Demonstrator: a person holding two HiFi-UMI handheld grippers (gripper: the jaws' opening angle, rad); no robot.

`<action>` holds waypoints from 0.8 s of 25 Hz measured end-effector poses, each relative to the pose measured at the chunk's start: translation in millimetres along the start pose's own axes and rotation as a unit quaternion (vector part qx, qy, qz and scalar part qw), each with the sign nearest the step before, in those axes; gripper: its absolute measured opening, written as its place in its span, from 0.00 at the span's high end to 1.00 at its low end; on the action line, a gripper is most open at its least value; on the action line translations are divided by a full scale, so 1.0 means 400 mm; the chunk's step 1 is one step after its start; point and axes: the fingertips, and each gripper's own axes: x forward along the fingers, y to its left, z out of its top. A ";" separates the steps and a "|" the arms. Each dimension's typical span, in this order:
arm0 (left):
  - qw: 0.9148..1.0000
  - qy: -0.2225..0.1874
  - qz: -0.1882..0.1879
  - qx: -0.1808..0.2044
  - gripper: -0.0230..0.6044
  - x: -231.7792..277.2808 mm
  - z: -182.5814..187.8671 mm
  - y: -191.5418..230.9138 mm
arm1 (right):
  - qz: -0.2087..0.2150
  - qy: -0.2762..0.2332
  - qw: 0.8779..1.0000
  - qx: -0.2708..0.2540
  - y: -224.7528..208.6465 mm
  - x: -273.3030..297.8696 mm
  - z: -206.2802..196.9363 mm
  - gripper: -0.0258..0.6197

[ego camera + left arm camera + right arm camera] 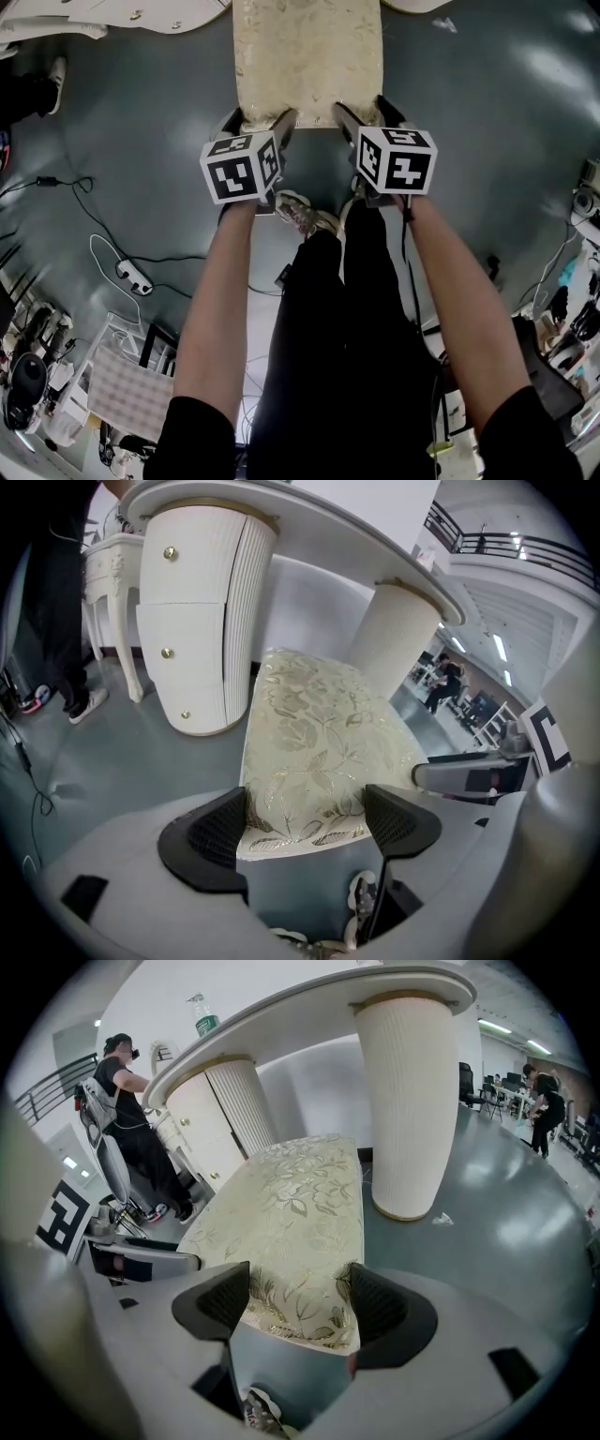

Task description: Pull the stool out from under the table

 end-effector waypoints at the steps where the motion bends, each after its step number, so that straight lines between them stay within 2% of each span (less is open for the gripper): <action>1: 1.000 0.005 0.000 0.000 0.31 0.000 -0.001 0.000 | 0.000 0.005 1.000 -0.001 0.000 0.000 0.000 0.48; 7: 0.999 0.052 0.008 -0.007 0.31 -0.009 -0.002 -0.003 | -0.007 0.048 0.999 -0.023 -0.002 -0.009 0.001 0.48; 10: 0.997 0.071 0.014 0.017 0.31 -0.023 0.000 -0.017 | 0.003 0.078 0.996 -0.047 0.002 -0.023 0.002 0.48; 12: 0.997 0.067 0.018 0.023 0.31 -0.042 0.007 -0.025 | 0.014 0.086 0.995 -0.055 0.014 -0.040 0.009 0.48; 16: 0.999 0.043 0.027 0.006 0.31 -0.107 0.034 -0.044 | 0.022 0.075 0.996 -0.053 0.037 -0.101 0.045 0.49; 17: 0.999 0.039 0.025 0.001 0.34 -0.128 0.043 -0.056 | 0.022 0.074 0.996 -0.053 0.043 -0.122 0.055 0.52; 18: 0.999 0.036 0.022 -0.004 0.38 -0.151 0.052 -0.071 | 0.020 0.075 0.995 -0.055 0.048 -0.145 0.065 0.60; 19: 0.999 0.033 0.019 -0.008 0.42 -0.176 0.061 -0.087 | 0.014 0.078 0.995 -0.061 0.054 -0.169 0.073 0.79; 20: 0.999 0.030 0.017 -0.012 0.46 -0.203 0.070 -0.102 | 0.010 0.081 0.994 -0.067 0.063 -0.192 0.082 0.91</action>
